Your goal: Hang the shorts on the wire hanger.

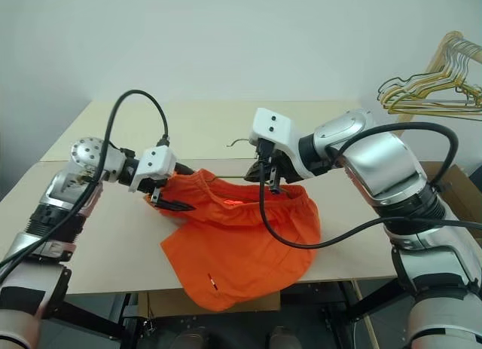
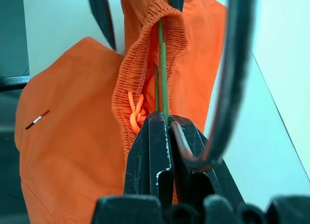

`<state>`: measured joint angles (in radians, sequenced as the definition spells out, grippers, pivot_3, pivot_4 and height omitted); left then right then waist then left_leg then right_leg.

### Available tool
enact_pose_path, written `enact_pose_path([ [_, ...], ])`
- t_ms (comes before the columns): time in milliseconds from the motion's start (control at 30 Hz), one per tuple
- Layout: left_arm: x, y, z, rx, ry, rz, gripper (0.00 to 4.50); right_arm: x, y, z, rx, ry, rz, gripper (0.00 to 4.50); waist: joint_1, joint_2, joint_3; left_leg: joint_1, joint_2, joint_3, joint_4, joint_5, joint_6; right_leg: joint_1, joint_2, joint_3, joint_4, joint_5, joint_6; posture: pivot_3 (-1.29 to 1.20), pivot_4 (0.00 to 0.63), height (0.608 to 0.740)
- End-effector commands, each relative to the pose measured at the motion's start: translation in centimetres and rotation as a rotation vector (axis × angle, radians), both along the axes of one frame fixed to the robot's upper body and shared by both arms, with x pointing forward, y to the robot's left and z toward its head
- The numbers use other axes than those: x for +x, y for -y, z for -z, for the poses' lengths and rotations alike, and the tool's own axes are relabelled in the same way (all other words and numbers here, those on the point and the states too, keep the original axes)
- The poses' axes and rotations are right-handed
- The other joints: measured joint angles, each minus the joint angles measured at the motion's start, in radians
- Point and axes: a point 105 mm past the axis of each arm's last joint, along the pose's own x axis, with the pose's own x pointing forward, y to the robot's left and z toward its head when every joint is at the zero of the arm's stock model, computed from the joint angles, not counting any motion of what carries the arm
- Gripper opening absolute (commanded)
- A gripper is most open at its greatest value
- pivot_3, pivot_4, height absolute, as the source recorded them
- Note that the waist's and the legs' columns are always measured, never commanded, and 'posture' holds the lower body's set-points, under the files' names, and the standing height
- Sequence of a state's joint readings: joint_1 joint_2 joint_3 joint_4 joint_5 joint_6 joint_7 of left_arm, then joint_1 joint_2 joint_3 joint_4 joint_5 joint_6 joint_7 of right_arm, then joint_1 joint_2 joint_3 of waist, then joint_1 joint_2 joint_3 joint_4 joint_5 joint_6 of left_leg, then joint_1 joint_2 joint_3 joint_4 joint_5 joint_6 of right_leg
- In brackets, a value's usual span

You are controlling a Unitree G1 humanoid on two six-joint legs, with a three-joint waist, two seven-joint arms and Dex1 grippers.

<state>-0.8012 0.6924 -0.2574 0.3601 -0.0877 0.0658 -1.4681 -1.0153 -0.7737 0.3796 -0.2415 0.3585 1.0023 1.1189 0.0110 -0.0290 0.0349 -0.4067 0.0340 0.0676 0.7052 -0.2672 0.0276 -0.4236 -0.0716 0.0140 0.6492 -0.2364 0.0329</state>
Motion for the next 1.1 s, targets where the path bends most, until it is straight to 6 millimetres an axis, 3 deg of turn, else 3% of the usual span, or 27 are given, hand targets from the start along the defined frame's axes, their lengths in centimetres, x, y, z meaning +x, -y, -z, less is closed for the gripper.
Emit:
enact_pose_path([
  [33, 0.7, 0.6, -1.2, 0.003, 0.061, 0.013, 2.53, -0.3, 0.1, -1.6, 0.011, 0.059, -0.009, 0.00, 0.000, 0.000, 0.000, 0.000, 0.000, 0.000, 0.000, 0.000, 0.000, 0.000, 0.000, 0.000, 0.000, 0.000, 0.000, 0.01, 0.000, 0.740],
  [300, 0.8, 0.9, -1.1, -0.008, 0.048, 0.028, 0.02, -0.4, 0.2, -1.7, 0.013, 0.061, -0.011, 0.00, -0.002, 0.000, 0.000, 0.000, 0.000, 0.000, 0.000, 0.000, 0.000, 0.000, 0.000, 0.000, 0.000, 0.000, 0.000, 0.01, 0.000, 0.740],
  [600, 0.6, 0.8, -1.2, -0.017, 0.043, 0.033, 0.02, -0.3, 0.2, -1.2, 0.000, 0.141, -0.035, 0.00, -0.002, 0.000, 0.000, 0.000, 0.000, 0.000, 0.000, 0.000, 0.000, 0.000, 0.000, 0.000, 0.000, 0.000, 0.000, 0.01, 0.000, 0.740],
  [833, 0.4, 0.8, -1.1, -0.026, 0.028, 0.023, 0.00, -0.6, 1.2, -0.9, -0.006, 0.168, -0.029, 2.24, -0.002, 0.000, 0.000, 0.000, 0.000, 0.000, 0.000, 0.000, 0.000, 0.000, -0.001, 0.000, 0.000, 0.000, 0.000, 0.01, 0.000, 0.740],
  [1033, 0.3, 1.0, -0.9, -0.033, 0.012, 0.019, 0.00, -0.8, 3.9, -2.4, 0.052, 0.182, 0.067, 4.36, -0.001, 0.000, 0.000, 0.000, 0.000, 0.000, 0.000, 0.000, 0.000, 0.000, -0.001, 0.000, 0.000, 0.000, 0.000, 0.01, 0.000, 0.740],
  [1100, 0.3, 1.0, -0.9, -0.038, 0.007, 0.015, 0.00, -0.9, 5.0, -3.3, 0.079, 0.197, 0.097, 4.44, 0.001, 0.000, 0.000, 0.000, 0.000, 0.000, 0.000, 0.000, 0.000, 0.000, -0.001, 0.000, 0.000, 0.000, 0.000, 0.01, 0.000, 0.740],
])
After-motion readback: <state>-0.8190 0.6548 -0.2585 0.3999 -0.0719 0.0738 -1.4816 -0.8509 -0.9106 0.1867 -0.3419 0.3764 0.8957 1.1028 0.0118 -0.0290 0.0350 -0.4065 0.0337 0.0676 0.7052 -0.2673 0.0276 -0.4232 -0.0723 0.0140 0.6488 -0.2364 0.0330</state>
